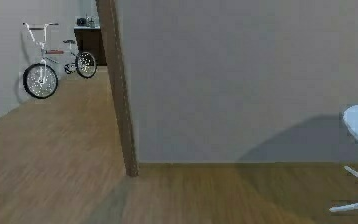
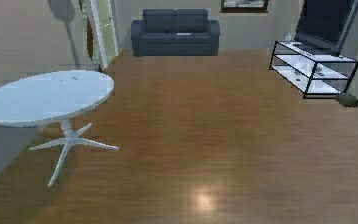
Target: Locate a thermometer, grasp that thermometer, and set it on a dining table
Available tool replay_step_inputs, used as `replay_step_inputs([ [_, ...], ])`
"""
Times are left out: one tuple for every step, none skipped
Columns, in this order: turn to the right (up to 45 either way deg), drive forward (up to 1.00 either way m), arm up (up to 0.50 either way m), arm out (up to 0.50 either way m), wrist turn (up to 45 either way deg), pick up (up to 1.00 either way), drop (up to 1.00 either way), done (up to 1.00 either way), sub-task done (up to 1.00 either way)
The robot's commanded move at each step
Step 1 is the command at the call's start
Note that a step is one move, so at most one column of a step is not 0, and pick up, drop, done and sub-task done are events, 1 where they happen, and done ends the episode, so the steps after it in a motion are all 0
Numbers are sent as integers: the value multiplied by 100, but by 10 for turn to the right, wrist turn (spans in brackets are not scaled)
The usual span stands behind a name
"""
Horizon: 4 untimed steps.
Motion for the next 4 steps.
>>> replay_step_inputs([
  [-390,0,0,0,0,0,0,0,0],
  [0,30,0,0,0,0,0,0,0],
  [-420,0,0,0,0,0,0,0,0],
  [0,100,0,0,0,0,0,0,0],
])
